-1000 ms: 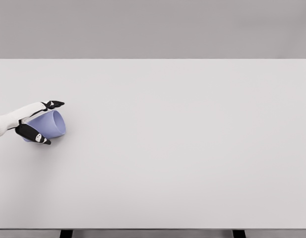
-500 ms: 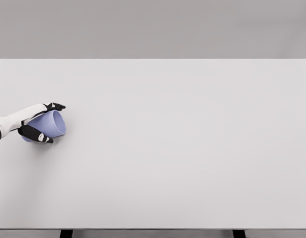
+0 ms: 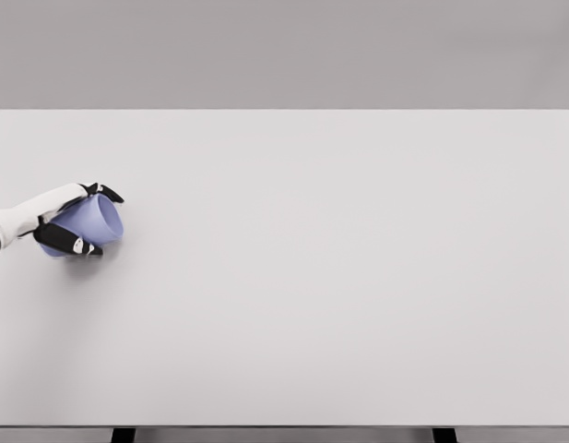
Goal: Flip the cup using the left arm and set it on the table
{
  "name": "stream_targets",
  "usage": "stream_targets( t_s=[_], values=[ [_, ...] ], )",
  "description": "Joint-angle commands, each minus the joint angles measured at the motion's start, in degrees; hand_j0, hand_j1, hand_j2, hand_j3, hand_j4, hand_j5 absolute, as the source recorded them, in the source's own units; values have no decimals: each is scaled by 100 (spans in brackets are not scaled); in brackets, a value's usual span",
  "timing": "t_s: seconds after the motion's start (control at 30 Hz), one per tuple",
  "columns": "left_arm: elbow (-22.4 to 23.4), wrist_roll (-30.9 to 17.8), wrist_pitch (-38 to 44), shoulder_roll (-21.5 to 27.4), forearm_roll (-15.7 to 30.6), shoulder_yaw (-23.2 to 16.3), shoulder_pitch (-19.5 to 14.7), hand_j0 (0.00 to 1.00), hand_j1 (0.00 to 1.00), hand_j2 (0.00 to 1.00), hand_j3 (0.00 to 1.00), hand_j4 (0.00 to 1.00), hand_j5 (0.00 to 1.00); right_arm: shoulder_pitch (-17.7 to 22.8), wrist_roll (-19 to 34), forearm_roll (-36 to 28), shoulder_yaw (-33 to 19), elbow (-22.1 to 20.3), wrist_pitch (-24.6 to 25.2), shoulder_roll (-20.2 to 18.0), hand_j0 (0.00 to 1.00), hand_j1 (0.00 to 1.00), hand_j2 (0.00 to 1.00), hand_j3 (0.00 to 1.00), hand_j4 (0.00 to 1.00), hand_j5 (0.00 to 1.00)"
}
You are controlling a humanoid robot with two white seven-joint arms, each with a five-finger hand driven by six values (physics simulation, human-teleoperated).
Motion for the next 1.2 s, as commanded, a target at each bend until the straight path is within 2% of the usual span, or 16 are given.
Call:
stream_targets(
  t_s=[0.0,0.13,0.23,0.33,0.47,0.6,0.7,0.8,0.87,0.93,1.0,1.17],
  values=[
    [-9,-12,-136,39,284,32,-9,63,63,63,63,63,63,0,1,0,0,4,0,0,100,100,100,100,100,100],
    [-9,-91,-707,215,1057,59,-53,64,64,64,64,64,64,0,1,0,0,-5,0,0,100,100,100,100,100,100],
    [0,-627,-980,206,1471,68,-62,64,64,64,64,64,64,0,1,0,0,4,0,0,100,100,100,100,100,100],
    [88,-1333,-1533,154,2121,120,-62,64,64,64,64,64,64,0,1,0,0,4,0,0,100,100,100,100,100,100],
    [650,-1333,-2412,-268,2877,199,-62,65,65,65,65,65,65,0,1,0,0,4,0,0,100,100,100,100,100,100],
    [975,-1333,-2492,-839,3396,446,-62,65,65,65,65,65,65,0,1,0,0,4,0,0,100,100,100,100,100,100],
    [1256,-1333,-2465,-1314,3422,446,-140,65,65,65,65,65,65,0,1,0,0,4,0,0,100,100,100,100,100,100],
    [2380,-1333,-2448,-2218,3378,446,-570,65,65,65,65,65,65,0,1,0,0,-5,0,0,100,100,100,100,100,100],
    [2821,-1333,-2483,-2527,3361,454,-738,65,65,65,65,65,65,0,1,0,0,-5,0,0,100,100,100,100,100,100],
    [2865,-1333,-2536,-2747,3308,481,-747,64,64,64,64,64,64,0,1,0,0,4,0,0,100,100,100,100,100,100],
    [2883,-1333,-2624,-2958,3045,639,-747,64,64,64,64,64,64,0,1,0,0,-5,0,0,100,100,100,100,100,100],
    [2900,-1333,-2747,-3081,2983,665,-721,65,65,65,65,65,65,0,1,0,0,-5,0,0,100,100,100,100,100,100]
  ],
)
